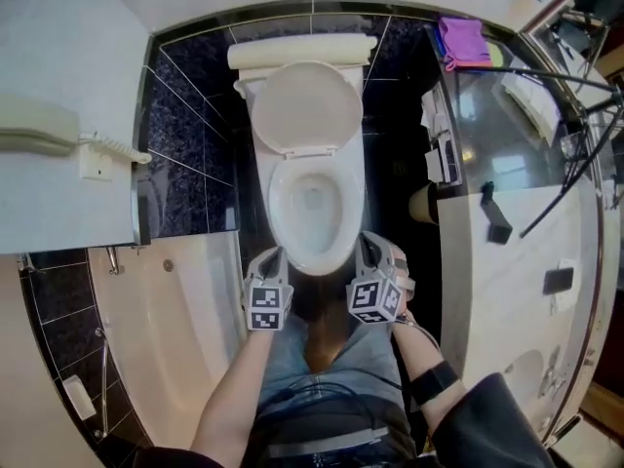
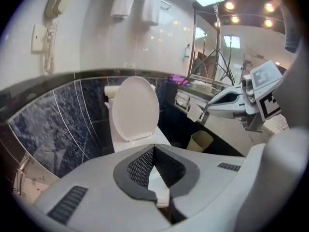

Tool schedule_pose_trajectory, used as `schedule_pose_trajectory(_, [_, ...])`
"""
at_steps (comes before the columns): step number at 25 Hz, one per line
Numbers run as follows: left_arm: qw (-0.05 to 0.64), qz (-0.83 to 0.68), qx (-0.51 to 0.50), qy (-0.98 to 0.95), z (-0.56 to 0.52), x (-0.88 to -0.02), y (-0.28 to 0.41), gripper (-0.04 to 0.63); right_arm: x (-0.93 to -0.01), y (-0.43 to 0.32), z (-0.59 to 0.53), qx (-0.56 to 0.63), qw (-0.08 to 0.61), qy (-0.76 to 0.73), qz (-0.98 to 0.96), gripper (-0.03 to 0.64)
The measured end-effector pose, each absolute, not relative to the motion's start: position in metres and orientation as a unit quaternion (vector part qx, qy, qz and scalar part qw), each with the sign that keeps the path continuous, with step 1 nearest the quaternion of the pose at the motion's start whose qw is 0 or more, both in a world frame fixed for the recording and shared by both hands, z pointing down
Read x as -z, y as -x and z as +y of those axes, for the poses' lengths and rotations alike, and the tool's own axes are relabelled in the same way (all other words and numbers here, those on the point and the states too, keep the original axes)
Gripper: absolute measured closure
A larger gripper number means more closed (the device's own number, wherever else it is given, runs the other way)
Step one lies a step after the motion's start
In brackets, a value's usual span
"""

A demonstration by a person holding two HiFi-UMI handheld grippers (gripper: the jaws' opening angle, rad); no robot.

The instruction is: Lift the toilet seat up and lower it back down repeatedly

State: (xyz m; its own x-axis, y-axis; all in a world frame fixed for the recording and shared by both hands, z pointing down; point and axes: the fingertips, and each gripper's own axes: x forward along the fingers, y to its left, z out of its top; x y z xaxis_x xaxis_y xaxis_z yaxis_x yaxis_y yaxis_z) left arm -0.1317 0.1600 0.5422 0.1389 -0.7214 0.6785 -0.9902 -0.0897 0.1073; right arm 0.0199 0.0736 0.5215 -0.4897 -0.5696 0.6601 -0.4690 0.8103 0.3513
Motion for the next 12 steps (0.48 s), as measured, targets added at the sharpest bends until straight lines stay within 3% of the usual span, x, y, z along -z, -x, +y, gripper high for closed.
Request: schedule_pose_trajectory(12, [0.197, -0.671, -0.172, -0.694, 0.138, -0.348, 0.174, 0.595, -0.376, -0.03, 0.039, -0.053, 0.299, -0.346, -0.888, 0.591])
